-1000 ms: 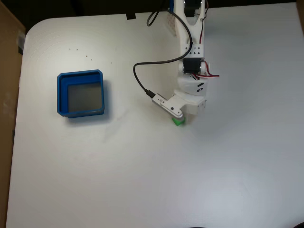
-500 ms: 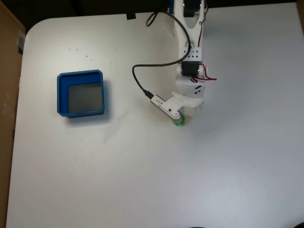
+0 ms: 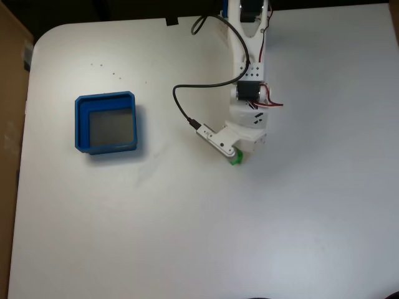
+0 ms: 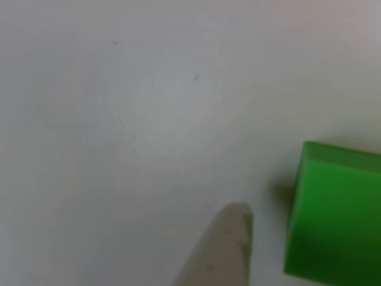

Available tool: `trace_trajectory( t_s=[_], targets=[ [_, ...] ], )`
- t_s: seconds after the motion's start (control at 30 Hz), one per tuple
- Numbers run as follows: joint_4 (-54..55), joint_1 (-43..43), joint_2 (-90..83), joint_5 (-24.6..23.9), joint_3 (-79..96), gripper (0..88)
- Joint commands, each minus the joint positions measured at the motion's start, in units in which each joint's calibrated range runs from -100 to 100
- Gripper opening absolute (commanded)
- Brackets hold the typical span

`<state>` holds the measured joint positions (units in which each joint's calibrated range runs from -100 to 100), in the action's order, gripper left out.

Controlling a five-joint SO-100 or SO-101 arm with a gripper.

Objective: Pick up green cube and drop it in the blue box

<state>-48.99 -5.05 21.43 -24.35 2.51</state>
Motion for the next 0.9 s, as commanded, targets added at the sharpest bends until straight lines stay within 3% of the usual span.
trace_trajectory(
  t_s=[0.0,0.2,0.57,0.87],
  targets=[
    [1.2,-0.4,-0.6,0.0,-4.0,31.9],
    [1.2,-0.4,-0.6,0.0,-4.0,30.9],
    [1.2,-0.8,-0.6,0.0,-3.5,13.6],
    [1.0,-1.0,-0.6,0.0,-3.4,8.8]
  ],
)
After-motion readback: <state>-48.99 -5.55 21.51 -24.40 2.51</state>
